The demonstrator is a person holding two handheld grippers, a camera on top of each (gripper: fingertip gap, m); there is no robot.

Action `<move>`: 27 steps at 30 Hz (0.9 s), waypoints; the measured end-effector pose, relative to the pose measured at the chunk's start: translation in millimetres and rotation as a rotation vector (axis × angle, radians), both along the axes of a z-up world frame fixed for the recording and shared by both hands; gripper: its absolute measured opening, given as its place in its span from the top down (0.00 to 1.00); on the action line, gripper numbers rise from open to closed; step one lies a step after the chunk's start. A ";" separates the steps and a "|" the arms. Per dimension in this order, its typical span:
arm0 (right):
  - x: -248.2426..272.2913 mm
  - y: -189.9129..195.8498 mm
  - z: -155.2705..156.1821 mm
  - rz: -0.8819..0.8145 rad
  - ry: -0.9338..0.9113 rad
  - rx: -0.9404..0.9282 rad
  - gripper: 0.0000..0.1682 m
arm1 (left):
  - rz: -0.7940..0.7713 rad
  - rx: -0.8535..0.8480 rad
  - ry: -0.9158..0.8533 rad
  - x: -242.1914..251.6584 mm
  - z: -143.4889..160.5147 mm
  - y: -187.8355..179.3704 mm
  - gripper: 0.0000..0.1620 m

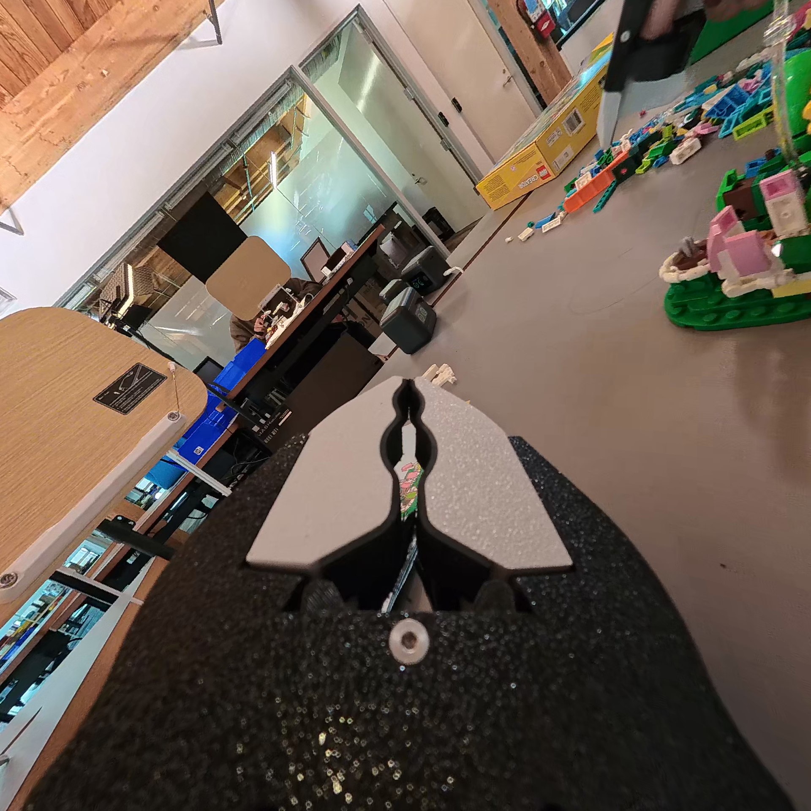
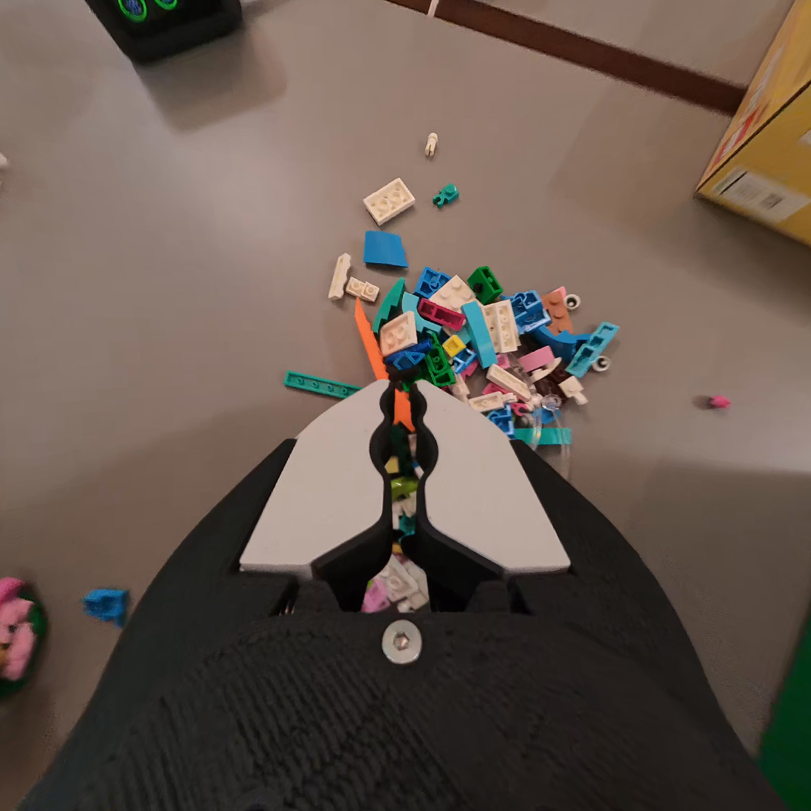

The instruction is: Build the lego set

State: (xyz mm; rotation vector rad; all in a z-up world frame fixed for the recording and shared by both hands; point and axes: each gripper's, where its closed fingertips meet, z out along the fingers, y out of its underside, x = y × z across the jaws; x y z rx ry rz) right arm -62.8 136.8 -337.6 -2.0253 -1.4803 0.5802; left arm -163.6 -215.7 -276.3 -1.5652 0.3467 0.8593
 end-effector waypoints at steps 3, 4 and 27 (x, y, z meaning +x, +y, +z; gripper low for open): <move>-7.1 3.0 -2.4 -0.085 0.016 -0.150 0.96 | -0.001 -0.001 0.002 0.4 0.1 0.1 1.00; -8.3 4.2 -3.5 -0.111 0.012 -0.198 0.96 | -0.001 -0.001 0.002 0.5 0.0 0.1 1.00; -4.7 19.2 -15.8 -0.114 -0.317 -0.048 1.00 | -0.008 0.002 0.009 3.8 1.8 0.0 1.00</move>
